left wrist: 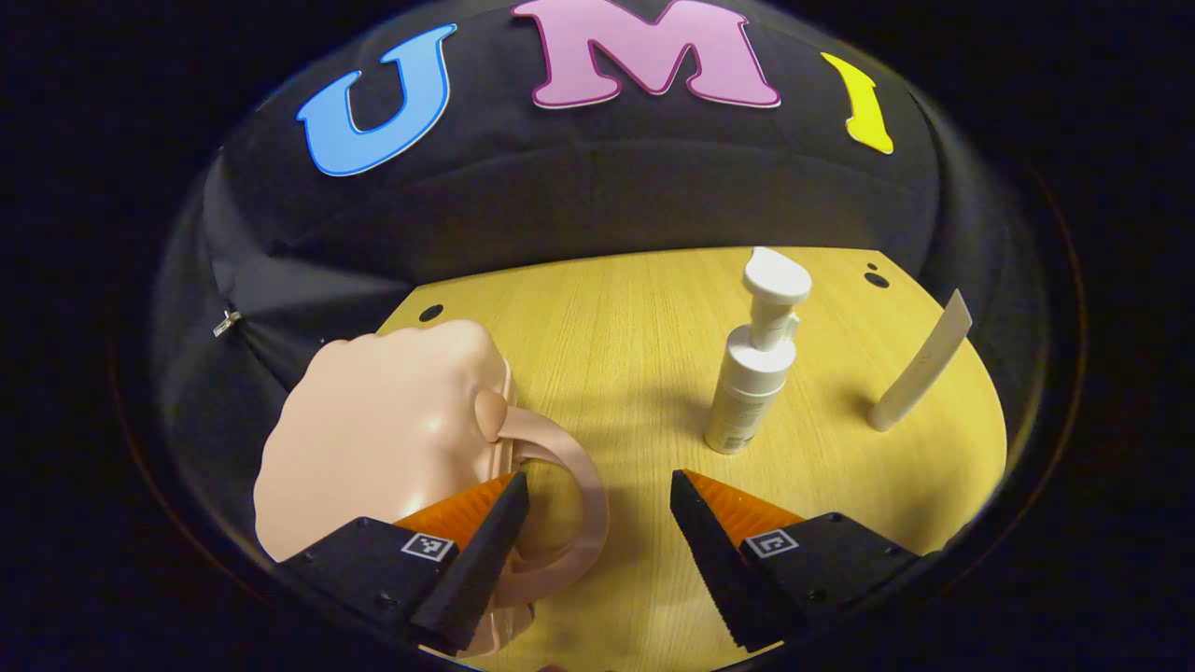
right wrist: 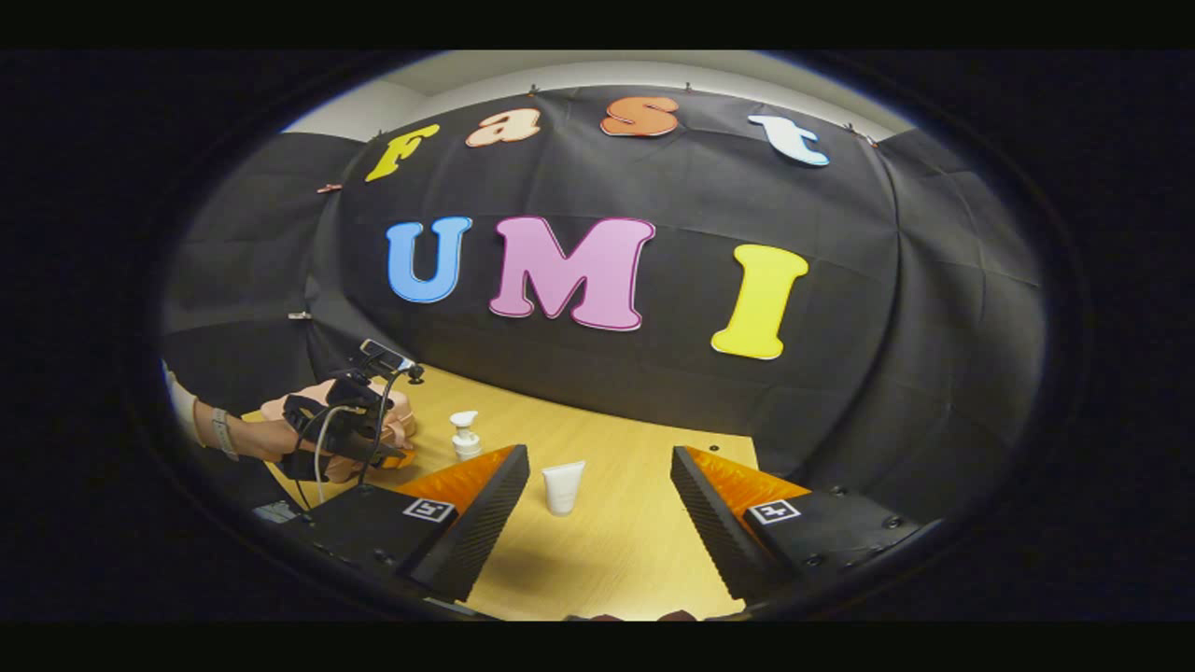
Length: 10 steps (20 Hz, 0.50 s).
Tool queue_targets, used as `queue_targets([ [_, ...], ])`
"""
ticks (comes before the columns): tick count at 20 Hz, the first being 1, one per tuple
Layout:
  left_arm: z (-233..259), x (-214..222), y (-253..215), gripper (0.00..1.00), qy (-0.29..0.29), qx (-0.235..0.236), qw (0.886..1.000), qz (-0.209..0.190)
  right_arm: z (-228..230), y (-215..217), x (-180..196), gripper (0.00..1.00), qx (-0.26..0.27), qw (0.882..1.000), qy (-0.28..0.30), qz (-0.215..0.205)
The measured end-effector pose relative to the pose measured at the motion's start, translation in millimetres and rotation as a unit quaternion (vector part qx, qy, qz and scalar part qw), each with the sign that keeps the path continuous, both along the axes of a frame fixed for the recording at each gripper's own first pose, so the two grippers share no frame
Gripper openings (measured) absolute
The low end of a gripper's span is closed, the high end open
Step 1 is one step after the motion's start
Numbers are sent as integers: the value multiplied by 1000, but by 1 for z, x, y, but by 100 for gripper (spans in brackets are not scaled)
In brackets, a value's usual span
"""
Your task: First open the suitcase, pack the skin care products into it, and then close the suitcase.
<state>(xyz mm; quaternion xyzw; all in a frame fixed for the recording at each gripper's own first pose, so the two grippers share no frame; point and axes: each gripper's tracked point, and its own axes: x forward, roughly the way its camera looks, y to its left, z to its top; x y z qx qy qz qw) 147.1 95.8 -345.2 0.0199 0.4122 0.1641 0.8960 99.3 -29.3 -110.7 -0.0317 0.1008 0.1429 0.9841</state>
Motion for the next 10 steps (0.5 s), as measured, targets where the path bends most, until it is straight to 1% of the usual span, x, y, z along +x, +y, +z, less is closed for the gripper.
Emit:
queue_targets([
  [1, -5, -2, 3, 97, 13, -1, 1000, 4, 0, 0, 3, 98, -2, 1000, 2, -10],
  [2, -5, 2, 6, 97, 15, 6, 1000, -1, 0, -1, 4, 98, -1, 1000, 5, -22],
  [3, -5, 6, 4, 97, 11, 4, 1000, -13, 2, 2, 6, 98, 2, 999, 7, -33],
  [4, -7, 9, 2, 91, 10, -1, 1000, -23, 4, 5, 7, 97, 6, 999, 6, -42],
  [5, -10, 9, -1, 88, 16, -6, 999, -32, 7, 9, 9, 98, 10, 999, 6, -51],
  [6, -13, 5, 0, 80, 27, 0, 999, -37, 7, 12, 10, 97, 11, 998, 8, -60],
  [8, -23, 4, 2, 24, 36, -7, 999, -37, 9, 20, 8, 98, 15, 997, 18, -67],
  [10, -21, 3, 2, 16, 39, -17, 998, -44, 19, 26, 6, 98, 9, 997, 8, -71],
])
